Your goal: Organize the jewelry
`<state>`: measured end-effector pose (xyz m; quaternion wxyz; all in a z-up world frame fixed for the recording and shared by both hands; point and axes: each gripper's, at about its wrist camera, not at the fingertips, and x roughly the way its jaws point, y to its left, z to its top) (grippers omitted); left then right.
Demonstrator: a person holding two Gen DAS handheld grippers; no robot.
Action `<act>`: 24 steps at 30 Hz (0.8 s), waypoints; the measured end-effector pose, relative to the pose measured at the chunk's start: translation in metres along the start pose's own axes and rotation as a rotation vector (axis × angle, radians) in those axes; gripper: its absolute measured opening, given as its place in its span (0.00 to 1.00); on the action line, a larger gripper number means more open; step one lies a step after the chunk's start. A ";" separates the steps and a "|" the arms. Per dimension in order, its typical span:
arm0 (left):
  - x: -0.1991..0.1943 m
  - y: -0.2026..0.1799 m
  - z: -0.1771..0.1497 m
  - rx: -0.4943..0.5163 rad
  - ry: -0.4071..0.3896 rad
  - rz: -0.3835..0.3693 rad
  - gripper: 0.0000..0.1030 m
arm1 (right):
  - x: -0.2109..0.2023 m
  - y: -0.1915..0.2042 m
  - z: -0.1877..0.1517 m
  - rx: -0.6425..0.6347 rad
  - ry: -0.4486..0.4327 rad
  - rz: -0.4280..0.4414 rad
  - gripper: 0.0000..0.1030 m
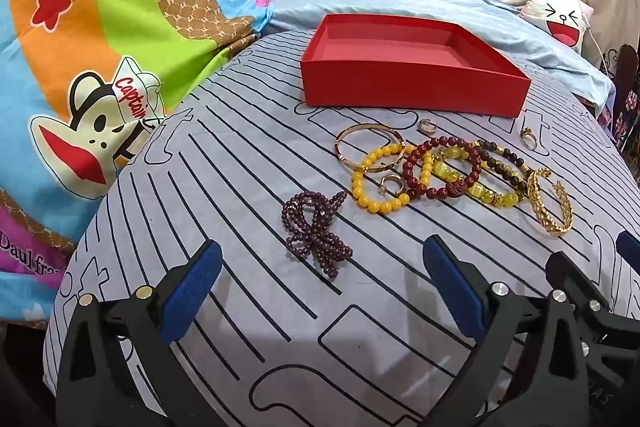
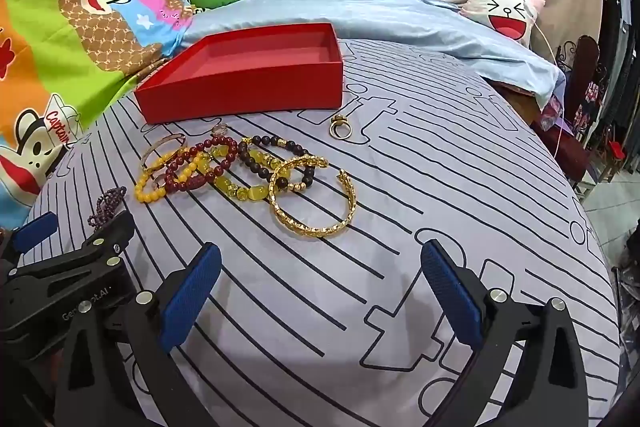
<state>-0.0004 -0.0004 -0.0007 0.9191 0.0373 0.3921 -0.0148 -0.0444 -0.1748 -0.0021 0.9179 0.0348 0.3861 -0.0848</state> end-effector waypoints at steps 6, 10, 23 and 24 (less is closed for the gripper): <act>0.001 0.004 -0.001 -0.006 0.002 -0.010 0.92 | 0.001 0.000 -0.001 -0.002 0.004 -0.007 0.94; 0.002 -0.001 -0.002 0.002 0.006 0.000 0.92 | 0.001 -0.001 0.000 0.002 0.012 -0.003 0.94; 0.003 -0.001 -0.002 0.002 0.001 -0.001 0.92 | 0.002 0.000 -0.001 0.006 0.012 -0.004 0.94; 0.003 -0.001 -0.003 0.002 0.001 -0.002 0.92 | 0.002 0.000 -0.001 0.006 0.013 -0.003 0.94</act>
